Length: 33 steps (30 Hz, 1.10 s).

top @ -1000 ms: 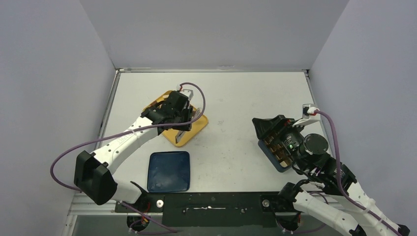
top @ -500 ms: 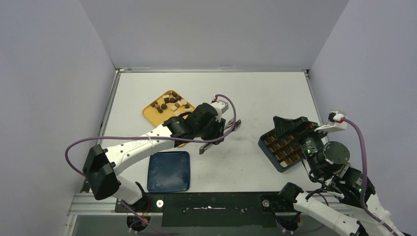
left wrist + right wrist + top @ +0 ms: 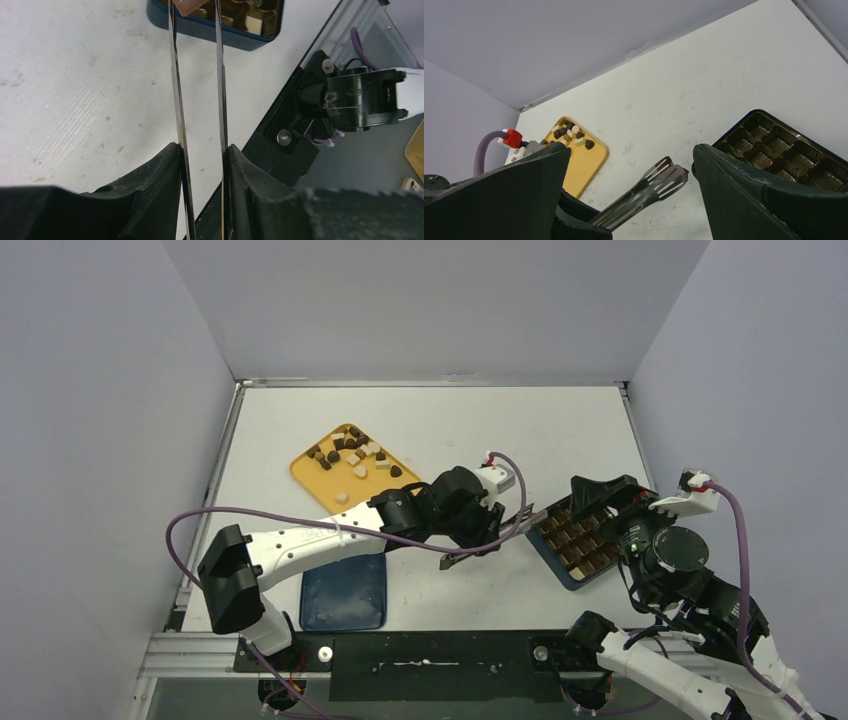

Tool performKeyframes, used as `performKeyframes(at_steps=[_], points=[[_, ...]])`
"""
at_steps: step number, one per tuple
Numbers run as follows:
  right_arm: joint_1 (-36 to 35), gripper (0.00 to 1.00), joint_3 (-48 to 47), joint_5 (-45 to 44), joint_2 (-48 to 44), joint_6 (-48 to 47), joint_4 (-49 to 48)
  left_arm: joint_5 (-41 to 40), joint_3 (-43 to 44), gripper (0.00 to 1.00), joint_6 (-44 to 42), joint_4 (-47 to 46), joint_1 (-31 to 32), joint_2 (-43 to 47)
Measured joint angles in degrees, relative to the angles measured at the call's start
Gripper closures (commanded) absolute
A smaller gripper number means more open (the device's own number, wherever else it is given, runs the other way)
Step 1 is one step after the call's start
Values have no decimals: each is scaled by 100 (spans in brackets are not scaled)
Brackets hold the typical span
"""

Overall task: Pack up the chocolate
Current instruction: Place the fake chocolate in the packing box.

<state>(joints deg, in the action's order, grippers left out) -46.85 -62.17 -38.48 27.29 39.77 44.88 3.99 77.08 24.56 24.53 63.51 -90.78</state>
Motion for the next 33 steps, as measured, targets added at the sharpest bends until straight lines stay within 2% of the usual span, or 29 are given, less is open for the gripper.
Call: performKeyframes(at_steps=[14,23,33], points=[[-2,0,-179,-68,205,146,197,256,562,76,-127,-297,542,-1012],[0,0,-181,-74,168,166,197,249,798,74,-219,-280,776,-1285],[0,0,-181,-70,157,166,188,153,944,62,-284,-245,835,-1580]])
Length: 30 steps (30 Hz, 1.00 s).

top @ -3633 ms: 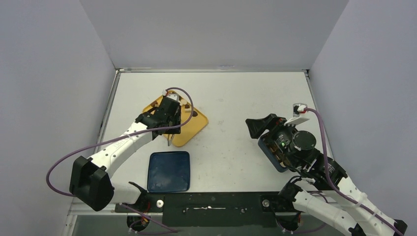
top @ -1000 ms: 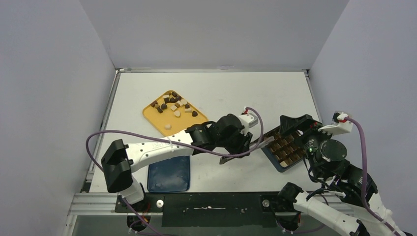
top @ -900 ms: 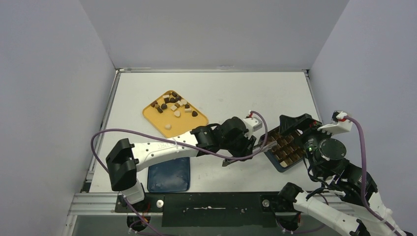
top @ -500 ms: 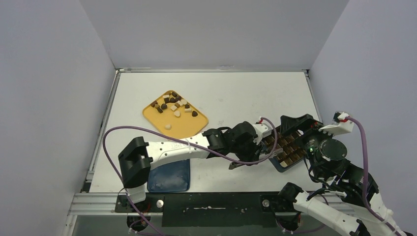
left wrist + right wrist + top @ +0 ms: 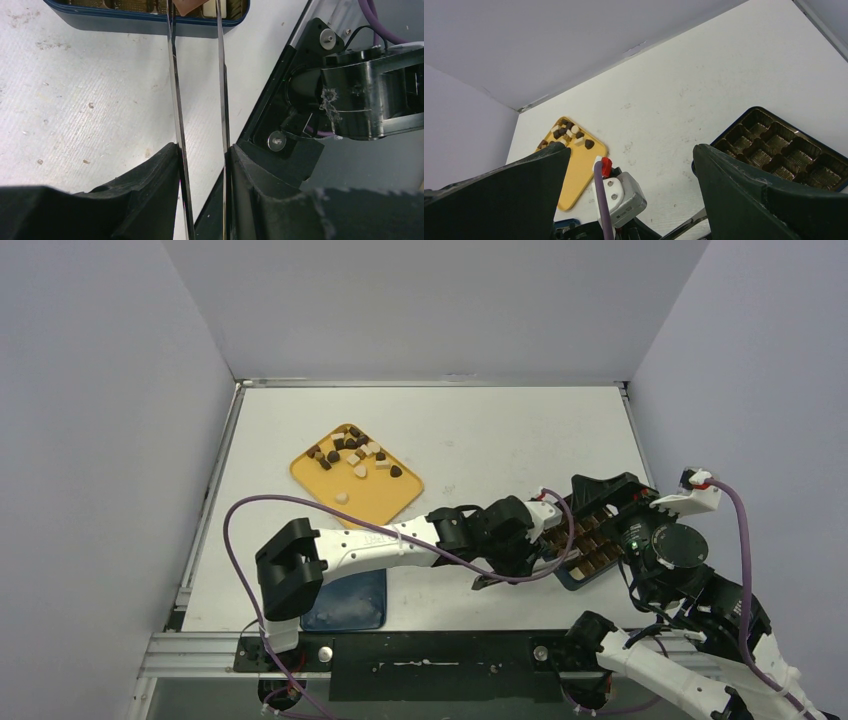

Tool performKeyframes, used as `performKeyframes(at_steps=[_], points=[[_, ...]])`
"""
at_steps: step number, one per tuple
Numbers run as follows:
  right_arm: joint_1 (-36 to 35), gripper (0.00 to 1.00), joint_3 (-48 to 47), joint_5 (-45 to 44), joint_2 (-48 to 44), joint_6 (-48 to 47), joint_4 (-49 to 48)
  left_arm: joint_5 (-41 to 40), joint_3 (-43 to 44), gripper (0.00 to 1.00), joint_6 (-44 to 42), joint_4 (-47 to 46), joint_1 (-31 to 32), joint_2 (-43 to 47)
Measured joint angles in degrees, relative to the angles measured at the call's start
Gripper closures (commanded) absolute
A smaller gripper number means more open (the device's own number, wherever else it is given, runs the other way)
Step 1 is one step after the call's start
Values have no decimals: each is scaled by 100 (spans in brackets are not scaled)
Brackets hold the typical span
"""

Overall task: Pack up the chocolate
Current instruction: Place the fake chocolate in the packing box.

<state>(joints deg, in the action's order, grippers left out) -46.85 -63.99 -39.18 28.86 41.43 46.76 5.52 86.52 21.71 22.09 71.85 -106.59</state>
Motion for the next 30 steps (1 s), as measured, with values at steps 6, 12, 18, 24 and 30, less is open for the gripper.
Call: performKeyframes(at_steps=[6,12,18,24,30], points=[[0,0,0,26,0,0,-33,-103,76,59,-26,13,0,-28],[0,0,2,66,0,4,-46,-118,118,58,-55,15,0,-37],[-2,0,17,105,0,31,-52,-133,118,58,-57,15,0,-37],[0,0,111,192,-2,48,-140,-343,118,58,-50,39,0,-11],[0,0,328,350,-2,87,-343,-778,116,58,-39,221,-66,385]])
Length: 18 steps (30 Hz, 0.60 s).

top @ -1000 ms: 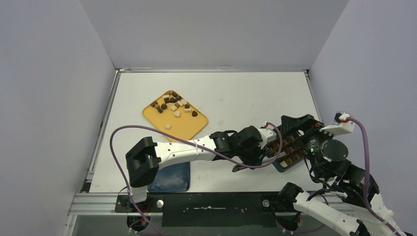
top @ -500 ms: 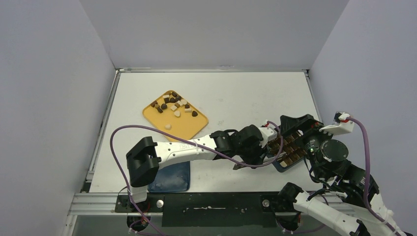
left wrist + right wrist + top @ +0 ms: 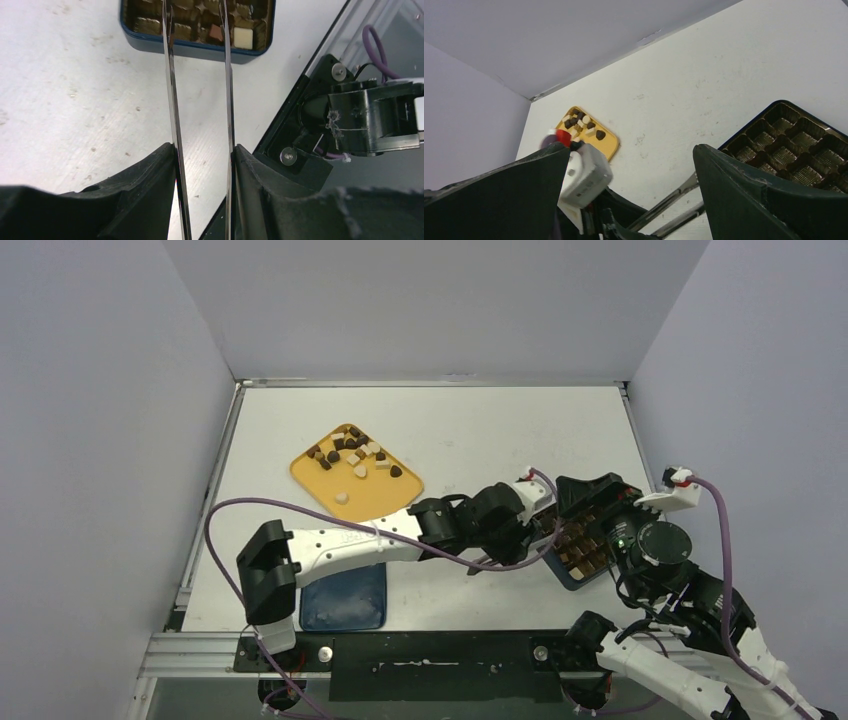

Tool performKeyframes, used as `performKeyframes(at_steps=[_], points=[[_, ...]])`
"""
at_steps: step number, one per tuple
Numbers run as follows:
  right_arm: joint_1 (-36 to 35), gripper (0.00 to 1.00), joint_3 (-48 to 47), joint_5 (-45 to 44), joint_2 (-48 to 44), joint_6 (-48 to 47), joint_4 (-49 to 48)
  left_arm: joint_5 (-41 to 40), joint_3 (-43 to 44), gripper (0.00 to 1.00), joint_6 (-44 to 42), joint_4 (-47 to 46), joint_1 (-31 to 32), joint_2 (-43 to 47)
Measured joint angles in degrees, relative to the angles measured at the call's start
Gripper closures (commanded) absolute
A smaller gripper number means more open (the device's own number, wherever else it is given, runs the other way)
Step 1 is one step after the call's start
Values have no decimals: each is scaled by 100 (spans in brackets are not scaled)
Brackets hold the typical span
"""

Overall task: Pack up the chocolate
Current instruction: Place the fake chocolate in the packing box.

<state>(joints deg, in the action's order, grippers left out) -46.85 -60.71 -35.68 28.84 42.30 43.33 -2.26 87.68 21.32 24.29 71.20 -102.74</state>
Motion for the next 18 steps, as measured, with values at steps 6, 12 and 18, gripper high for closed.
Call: performKeyframes(at_steps=[6,12,18], points=[[0,0,321,190,2,31,-219,-203,-304,58,105,140,-546,649],[0,0,678,431,107,44,-398,-352,-844,58,179,514,-1617,1217],[-2,0,973,728,466,33,-684,-352,-1403,58,166,885,-2887,1646]])
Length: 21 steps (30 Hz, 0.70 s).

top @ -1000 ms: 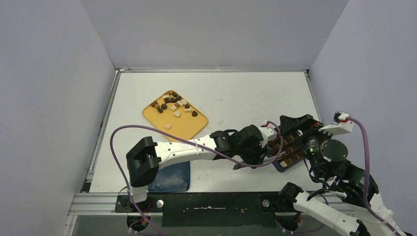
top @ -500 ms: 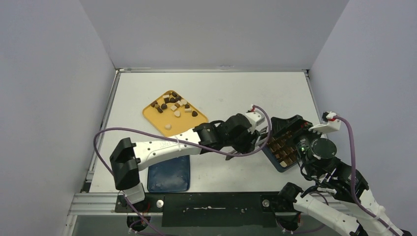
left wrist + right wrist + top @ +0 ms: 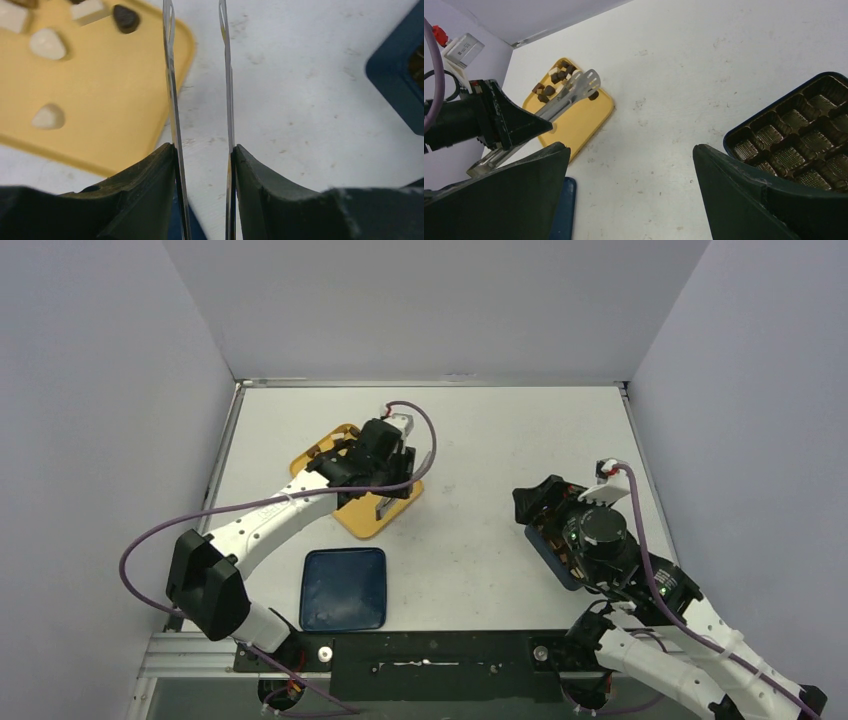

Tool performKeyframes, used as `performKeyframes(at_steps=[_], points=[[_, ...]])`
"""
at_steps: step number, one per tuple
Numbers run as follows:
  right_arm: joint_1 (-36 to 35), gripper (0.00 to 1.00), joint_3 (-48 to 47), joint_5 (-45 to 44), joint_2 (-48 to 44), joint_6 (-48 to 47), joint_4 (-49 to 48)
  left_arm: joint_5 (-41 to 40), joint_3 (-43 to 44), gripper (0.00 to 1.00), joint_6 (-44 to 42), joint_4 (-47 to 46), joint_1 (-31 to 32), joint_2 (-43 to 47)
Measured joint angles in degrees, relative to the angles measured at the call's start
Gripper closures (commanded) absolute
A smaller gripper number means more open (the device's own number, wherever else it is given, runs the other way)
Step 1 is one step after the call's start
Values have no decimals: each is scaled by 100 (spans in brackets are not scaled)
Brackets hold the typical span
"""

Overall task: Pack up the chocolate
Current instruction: Place the fake chocolate in the packing box, then pick up the fake chocolate from the plate.

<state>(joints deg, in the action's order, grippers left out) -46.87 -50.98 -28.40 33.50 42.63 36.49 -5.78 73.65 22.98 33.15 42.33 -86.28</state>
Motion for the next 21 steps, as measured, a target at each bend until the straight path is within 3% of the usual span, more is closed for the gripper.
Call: performKeyframes(at_steps=[12,21], points=[[0,0,103,387,323,-275,-549,-577,-535,55,-398,828,-1655,422],[0,0,103,404,382,-428,-643,-575,-1067,55,-415,920,-1805,614]])
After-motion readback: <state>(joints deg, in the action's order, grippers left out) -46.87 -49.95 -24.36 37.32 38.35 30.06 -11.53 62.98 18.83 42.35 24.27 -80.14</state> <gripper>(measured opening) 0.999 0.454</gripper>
